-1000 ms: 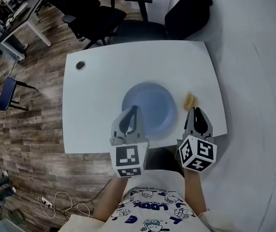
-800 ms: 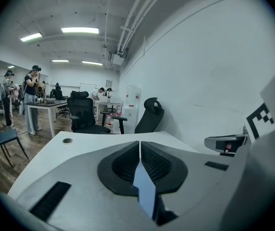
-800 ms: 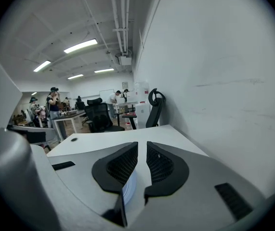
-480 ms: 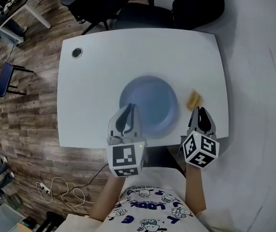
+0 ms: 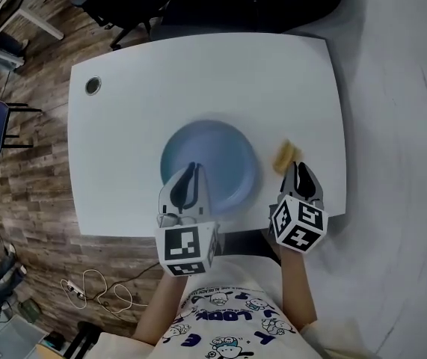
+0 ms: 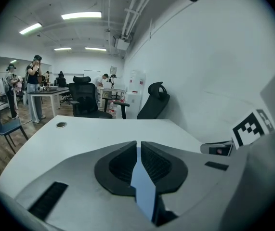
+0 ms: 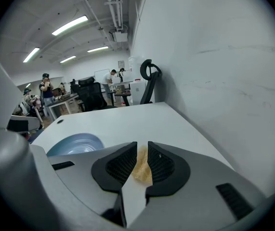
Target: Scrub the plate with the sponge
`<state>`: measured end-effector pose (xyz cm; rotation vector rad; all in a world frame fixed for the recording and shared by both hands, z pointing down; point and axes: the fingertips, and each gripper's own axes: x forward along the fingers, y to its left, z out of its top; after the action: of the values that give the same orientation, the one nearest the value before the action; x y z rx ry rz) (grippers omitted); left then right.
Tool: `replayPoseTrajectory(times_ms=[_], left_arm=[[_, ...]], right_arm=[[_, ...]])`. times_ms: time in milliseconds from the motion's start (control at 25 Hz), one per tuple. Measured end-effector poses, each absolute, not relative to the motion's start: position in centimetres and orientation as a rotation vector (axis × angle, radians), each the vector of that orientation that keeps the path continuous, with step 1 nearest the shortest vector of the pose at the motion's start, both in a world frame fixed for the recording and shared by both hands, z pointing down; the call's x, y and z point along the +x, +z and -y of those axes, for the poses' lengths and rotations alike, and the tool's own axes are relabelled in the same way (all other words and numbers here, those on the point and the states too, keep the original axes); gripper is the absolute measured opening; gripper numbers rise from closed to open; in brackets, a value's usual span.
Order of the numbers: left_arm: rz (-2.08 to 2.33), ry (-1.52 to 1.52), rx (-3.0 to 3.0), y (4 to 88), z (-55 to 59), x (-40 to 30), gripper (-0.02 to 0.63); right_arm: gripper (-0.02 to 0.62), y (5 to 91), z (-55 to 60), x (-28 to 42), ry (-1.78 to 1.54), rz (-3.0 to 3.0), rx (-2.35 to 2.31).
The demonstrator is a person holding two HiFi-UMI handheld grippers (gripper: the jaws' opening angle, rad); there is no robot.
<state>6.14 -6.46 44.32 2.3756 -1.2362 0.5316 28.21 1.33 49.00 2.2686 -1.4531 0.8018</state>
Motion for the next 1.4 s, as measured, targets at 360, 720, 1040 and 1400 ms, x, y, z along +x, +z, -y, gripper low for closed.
replayPoseTrajectory(times_ms=[360, 720, 1040, 1400], left_arm=[[1.249, 0.602, 2.331, 46.0, 7.2, 8.3, 0.012], [1.265, 0.616, 2.302, 47.2, 8.1, 9.0, 0.012], [1.269, 0.638, 2.264, 48.3, 8.5, 9.0, 0.012], [1.279, 0.646, 2.236, 48.3, 7.7, 7.8, 0.012]], right_arm=[[0.100, 53.1, -0.6, 29.4, 0.964, 1.460, 2.167], [0.100, 56.3, -1.3, 30.4, 1.064, 1.366, 2.127], [0.098, 58.1, -1.0, 30.1, 1.010, 1.354, 2.014], [0.060, 57.8, -1.1, 30.1, 1.029, 1.365, 1.990]])
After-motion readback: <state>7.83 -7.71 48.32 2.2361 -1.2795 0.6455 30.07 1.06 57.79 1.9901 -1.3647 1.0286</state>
